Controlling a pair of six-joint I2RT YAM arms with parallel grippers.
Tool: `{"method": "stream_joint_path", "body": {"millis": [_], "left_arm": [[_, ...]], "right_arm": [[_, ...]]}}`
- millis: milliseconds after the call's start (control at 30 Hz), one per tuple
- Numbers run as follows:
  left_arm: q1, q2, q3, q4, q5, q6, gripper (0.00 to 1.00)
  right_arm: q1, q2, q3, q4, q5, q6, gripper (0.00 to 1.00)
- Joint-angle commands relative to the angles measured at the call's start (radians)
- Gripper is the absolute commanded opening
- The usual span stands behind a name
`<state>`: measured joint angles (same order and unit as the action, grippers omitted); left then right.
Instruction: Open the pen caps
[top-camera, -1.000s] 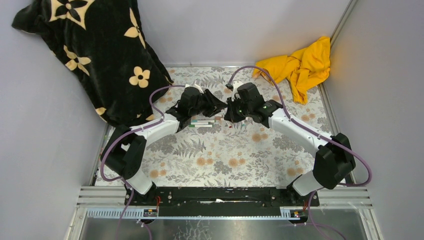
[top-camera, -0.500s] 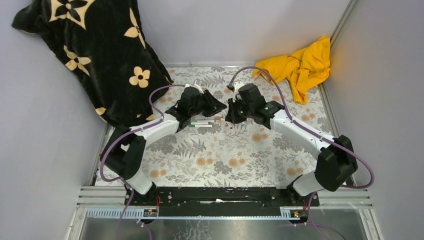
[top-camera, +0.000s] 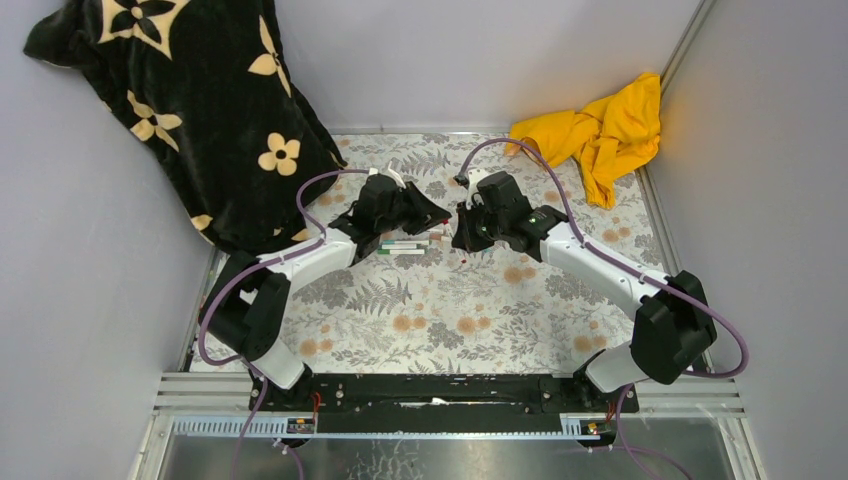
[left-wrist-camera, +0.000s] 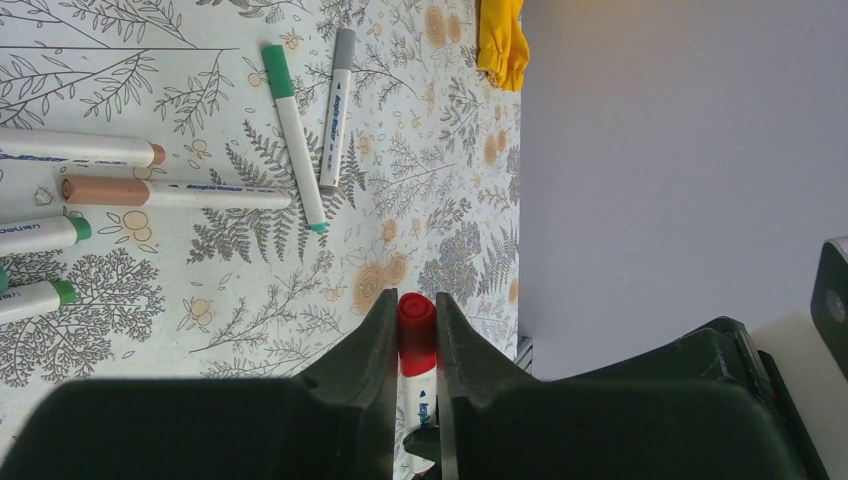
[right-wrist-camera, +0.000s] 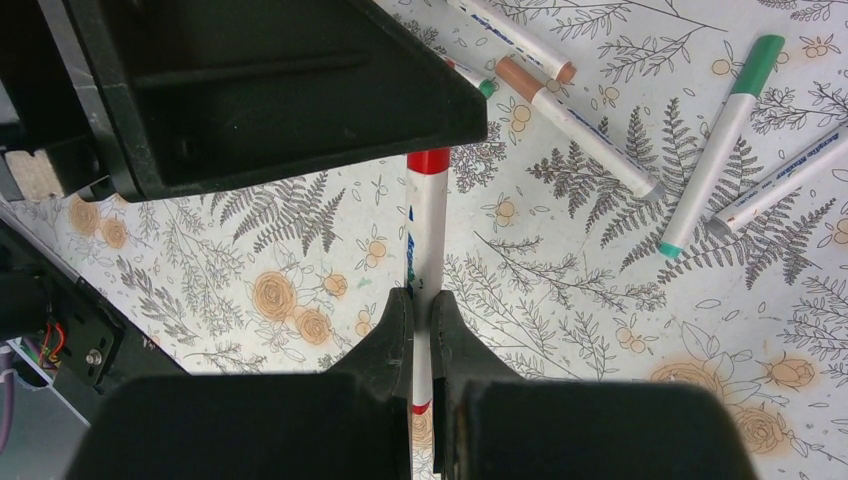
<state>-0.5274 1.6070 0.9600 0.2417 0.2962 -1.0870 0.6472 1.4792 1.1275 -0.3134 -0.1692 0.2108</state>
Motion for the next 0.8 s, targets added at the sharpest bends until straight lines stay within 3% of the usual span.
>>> {"method": "stream_joint_path", "body": {"millis": [0, 33, 67, 233, 333, 467, 767], "left_arm": [[0.007, -0.023, -0.023, 0.035, 0.032, 0.018, 0.13], [0.006, -0.025, -0.027, 0.044, 0.036, 0.017, 0.01], [0.006, -0.028, -0.032, 0.048, 0.034, 0.014, 0.0], [0.006, -0.051, -0.032, 0.032, 0.012, 0.027, 0.0], [0.006, -0.052, -0.03, 0.03, 0.015, 0.028, 0.0], [0.006, -0.045, -0.029, 0.043, 0.035, 0.016, 0.0], [0.007, -0.042, -0.02, 0.039, 0.049, 0.007, 0.0]], "right_arm": [[0.006, -0.051, 0.005, 0.018, -0.004, 0.009, 0.0], [0.007, -0.05, 0.009, 0.017, -0.004, 0.009, 0.0], [0.007, -0.048, 0.012, 0.015, -0.003, 0.007, 0.0], [0.007, -0.06, -0.003, 0.025, -0.007, 0.005, 0.0], [0.006, -0.064, -0.009, 0.044, -0.006, 0.005, 0.16], [0.007, -0.047, 0.006, 0.051, -0.009, 0.004, 0.24], [0.006, -0.007, 0.051, 0.073, -0.032, 0.008, 0.26]]}}
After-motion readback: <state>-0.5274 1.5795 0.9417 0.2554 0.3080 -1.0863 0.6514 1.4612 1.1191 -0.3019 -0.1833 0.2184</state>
